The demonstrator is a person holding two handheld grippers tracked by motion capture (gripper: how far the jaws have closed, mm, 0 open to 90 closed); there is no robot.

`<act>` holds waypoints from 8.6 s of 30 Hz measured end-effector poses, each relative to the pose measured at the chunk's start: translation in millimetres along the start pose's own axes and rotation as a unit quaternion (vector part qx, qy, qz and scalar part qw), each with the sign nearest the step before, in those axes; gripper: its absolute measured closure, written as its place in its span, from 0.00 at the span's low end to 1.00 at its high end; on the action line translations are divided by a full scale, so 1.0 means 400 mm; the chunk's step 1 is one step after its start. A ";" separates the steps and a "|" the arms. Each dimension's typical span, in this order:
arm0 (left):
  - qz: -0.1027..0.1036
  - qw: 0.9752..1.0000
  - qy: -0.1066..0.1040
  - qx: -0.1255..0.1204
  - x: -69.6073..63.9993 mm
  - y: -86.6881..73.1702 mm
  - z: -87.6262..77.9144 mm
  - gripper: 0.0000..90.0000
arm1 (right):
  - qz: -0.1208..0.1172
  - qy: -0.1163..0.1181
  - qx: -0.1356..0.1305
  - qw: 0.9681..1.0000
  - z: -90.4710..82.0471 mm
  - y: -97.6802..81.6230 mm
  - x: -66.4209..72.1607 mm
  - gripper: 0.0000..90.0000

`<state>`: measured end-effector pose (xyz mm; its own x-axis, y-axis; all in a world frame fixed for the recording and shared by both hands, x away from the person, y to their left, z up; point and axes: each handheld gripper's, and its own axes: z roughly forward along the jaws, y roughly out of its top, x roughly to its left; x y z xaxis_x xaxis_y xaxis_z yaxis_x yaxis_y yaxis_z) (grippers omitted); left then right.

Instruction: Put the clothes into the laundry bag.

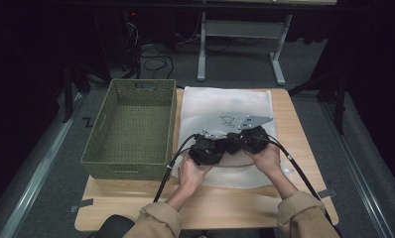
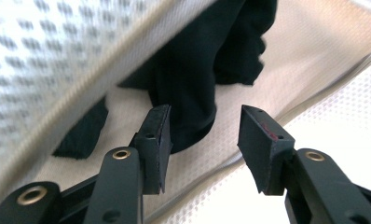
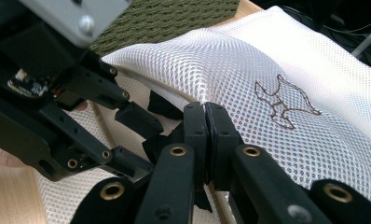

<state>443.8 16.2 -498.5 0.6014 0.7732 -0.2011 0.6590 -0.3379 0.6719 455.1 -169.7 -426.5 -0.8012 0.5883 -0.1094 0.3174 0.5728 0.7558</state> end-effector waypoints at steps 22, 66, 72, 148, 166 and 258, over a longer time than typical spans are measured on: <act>-0.056 0.995 -0.010 -0.081 0.007 0.048 0.063 0.97 | 0.006 0.011 -0.006 1.000 0.005 0.000 0.002 0.99; 0.041 0.999 -0.006 -0.011 -0.025 0.003 -0.096 0.54 | -0.005 0.007 -0.003 1.000 -0.008 -0.003 0.005 0.99; 0.064 0.998 -0.008 0.002 -0.025 -0.006 -0.108 0.52 | -0.005 0.009 0.003 1.000 -0.008 -0.006 0.012 0.99; 0.092 0.992 -0.072 -0.043 0.042 -0.184 -0.261 0.46 | -0.011 0.041 0.038 0.998 0.027 -0.075 0.027 0.98; 0.091 0.993 -0.064 -0.042 0.042 -0.186 -0.251 0.45 | 0.008 0.056 0.042 0.998 0.032 -0.134 0.015 0.97; 0.094 0.994 -0.051 -0.037 0.041 -0.188 -0.213 0.46 | 0.009 0.069 0.063 0.996 0.056 -0.176 0.045 0.78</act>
<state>365.5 100.1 -491.6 0.7553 0.6412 -0.1355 0.4983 -0.4274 0.7544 429.9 -186.6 -496.4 -0.8539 0.5204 0.0007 0.3873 0.6347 0.6687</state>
